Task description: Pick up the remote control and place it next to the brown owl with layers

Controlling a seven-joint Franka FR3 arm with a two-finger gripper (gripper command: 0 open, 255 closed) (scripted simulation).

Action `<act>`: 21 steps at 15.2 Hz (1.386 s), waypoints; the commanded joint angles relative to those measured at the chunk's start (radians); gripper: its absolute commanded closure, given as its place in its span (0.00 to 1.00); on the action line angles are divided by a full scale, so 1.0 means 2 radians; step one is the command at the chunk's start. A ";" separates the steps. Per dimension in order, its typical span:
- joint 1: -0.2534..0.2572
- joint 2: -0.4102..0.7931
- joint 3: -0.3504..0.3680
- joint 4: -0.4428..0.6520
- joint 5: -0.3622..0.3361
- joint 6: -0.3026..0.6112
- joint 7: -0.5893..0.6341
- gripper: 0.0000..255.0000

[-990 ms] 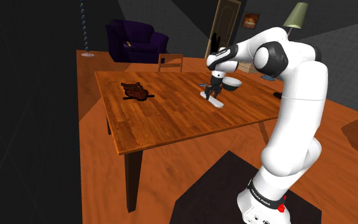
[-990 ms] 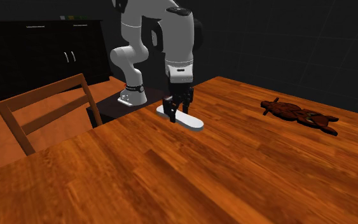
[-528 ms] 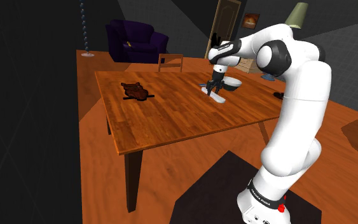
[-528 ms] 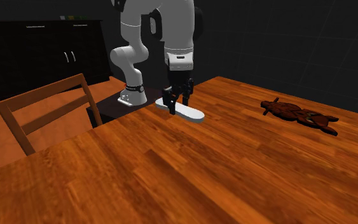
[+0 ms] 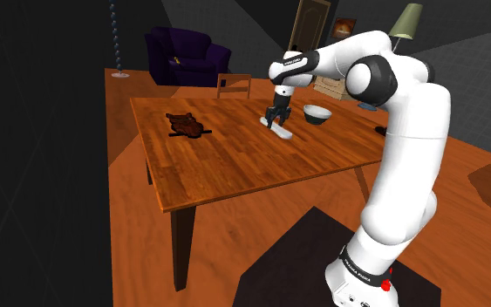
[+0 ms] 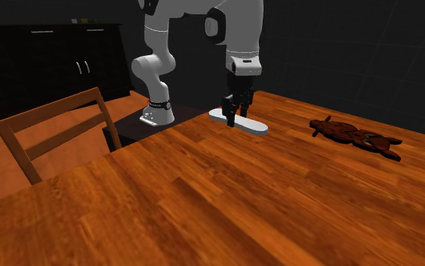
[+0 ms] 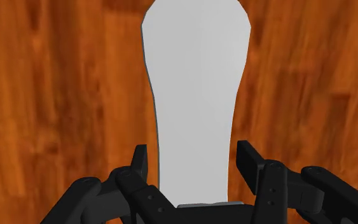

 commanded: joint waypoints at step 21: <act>0.088 0.109 0.049 0.122 0.005 -0.008 0.143 1.00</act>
